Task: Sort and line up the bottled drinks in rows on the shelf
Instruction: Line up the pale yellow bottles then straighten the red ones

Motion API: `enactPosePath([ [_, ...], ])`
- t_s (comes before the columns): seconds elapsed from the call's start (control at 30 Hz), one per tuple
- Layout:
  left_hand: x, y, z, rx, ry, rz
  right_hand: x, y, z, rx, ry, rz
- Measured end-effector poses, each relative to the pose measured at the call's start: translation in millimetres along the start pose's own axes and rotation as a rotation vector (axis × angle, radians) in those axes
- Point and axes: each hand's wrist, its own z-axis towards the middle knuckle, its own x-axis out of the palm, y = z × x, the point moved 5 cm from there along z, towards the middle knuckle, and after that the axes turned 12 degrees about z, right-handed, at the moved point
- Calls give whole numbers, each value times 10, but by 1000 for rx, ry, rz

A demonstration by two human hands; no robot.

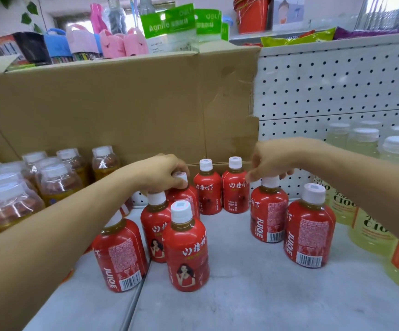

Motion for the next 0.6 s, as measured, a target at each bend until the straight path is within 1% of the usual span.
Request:
enactPosePath([
  [0.07,-8,-57,-9,25,-10,-41,34,15,-112,5,138,-38],
  [0.1,-12,-90,-4,34,-11,-76,45,26,-150,-20,172,-50],
  [0.17,-16,-167,24,46,-9,-116,55,30,-177,-70,162,-55],
  [0.27,-11,-286,76,20,-20,-119,87,12,-163,-102,79,-18],
  [0.33,-10,-355,97,-46,-43,-112,138,53,-133,-114,-16,-15],
  [0.43,-14,-424,119,-175,-122,71,199,160,-85,-100,-232,-145],
  [0.47,-16,-430,119,-192,-146,132,211,179,-72,-95,-265,-177],
  [0.5,-8,-425,120,-173,-148,146,213,184,-76,-92,-258,-171],
  [0.53,-1,-422,106,-120,-122,102,210,164,-93,-91,-204,-129],
  [0.6,3,-410,40,47,-13,-49,197,98,-159,-130,-45,1],
])
